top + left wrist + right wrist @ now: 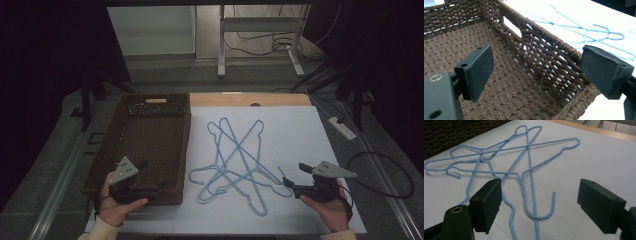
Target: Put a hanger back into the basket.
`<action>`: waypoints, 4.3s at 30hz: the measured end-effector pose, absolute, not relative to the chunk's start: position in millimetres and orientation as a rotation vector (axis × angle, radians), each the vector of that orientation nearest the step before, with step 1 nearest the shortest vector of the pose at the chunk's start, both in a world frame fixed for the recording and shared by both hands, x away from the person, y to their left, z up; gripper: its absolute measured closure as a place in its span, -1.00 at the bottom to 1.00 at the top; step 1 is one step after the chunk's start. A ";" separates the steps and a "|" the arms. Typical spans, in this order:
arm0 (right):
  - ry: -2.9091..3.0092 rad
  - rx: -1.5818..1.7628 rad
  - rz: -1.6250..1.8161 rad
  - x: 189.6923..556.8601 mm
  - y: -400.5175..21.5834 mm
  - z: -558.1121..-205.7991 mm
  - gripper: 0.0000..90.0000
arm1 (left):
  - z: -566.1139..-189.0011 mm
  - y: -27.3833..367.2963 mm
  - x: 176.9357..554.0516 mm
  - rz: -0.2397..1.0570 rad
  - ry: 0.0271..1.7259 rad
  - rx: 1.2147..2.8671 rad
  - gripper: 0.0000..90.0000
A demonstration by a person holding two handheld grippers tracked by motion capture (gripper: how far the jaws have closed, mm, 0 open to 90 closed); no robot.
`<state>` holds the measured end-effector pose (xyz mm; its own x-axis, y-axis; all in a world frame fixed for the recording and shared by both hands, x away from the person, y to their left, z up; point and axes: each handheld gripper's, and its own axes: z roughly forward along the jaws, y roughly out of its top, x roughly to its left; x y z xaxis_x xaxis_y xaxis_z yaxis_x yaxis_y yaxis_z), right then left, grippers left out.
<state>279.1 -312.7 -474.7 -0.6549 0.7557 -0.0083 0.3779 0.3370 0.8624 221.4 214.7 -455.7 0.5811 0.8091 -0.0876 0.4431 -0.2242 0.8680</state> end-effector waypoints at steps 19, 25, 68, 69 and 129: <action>2.200 1.016 1.265 276.3 -312.0 -473.0 -0.49 | -458.1 208.7 223.9 0.463 0.993 1.878 -0.71; 2.229 0.992 1.237 275.9 -303.3 -471.0 -0.50 | -452.9 207.7 221.7 0.462 0.979 1.867 -0.71; 2.721 0.818 0.593 353.5 -224.7 -480.9 0.01 | -448.9 199.1 221.5 0.484 0.950 1.893 -0.69; 2.728 0.815 0.582 354.5 -223.1 -482.0 0.04 | -448.8 199.2 221.4 0.485 0.949 1.895 -0.69; 2.742 0.872 0.602 357.1 -225.0 -462.4 0.92 | -428.0 166.7 207.3 0.509 0.883 1.932 -0.65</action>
<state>357.1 -225.0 -462.4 -0.8055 0.5888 -0.0669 0.5067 0.7429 0.4375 207.3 166.7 -428.0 0.6571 0.7538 -0.0059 0.3730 -0.3184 0.8715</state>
